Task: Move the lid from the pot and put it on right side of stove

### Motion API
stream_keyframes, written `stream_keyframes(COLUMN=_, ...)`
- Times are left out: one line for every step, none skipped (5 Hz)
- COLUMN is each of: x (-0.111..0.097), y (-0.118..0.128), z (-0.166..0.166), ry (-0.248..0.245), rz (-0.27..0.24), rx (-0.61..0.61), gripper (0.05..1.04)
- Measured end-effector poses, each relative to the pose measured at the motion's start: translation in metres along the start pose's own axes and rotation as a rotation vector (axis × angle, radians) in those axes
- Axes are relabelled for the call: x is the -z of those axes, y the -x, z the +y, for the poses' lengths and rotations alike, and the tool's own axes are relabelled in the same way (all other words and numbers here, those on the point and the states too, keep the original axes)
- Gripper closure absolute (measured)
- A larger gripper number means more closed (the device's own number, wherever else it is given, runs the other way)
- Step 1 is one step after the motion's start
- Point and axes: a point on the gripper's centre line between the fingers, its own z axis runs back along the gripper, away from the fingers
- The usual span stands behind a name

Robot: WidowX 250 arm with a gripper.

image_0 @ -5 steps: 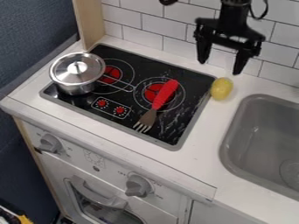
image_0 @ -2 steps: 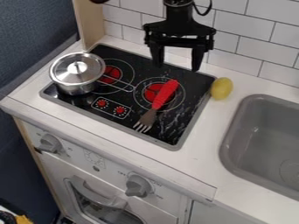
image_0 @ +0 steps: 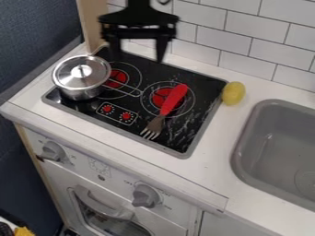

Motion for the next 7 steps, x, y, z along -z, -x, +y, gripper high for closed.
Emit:
stream_keyframes(x=0.002, y=-0.008, z=0.025, ry=-0.034, rz=0.009, rx=-0.101, gripper=0.083)
stream_keyframes(x=0.006, y=-0.02, z=0.055, ry=-0.057, rz=-0.018, rx=-0.245, gripper=0.083)
stream_keyframes(x=0.013, y=-0.024, z=0.07, ry=-0.072, rz=-0.026, rx=-0.306, gripper=0.083)
stream_keyframes(x=0.02, y=-0.028, z=0.08, ry=-0.072, rz=-0.028, rx=-0.351, gripper=0.083)
stream_keyframes(x=0.037, y=-0.027, z=0.083, ry=-0.1, rz=-0.006, rx=-0.356, gripper=0.083)
stream_keyframes(x=0.051, y=-0.029, z=0.084, ry=-0.112, rz=0.006, rx=-0.352, gripper=0.083)
stream_keyframes(x=0.064, y=-0.038, z=0.089, ry=-0.111, rz=0.01, rx=-0.377, gripper=0.083)
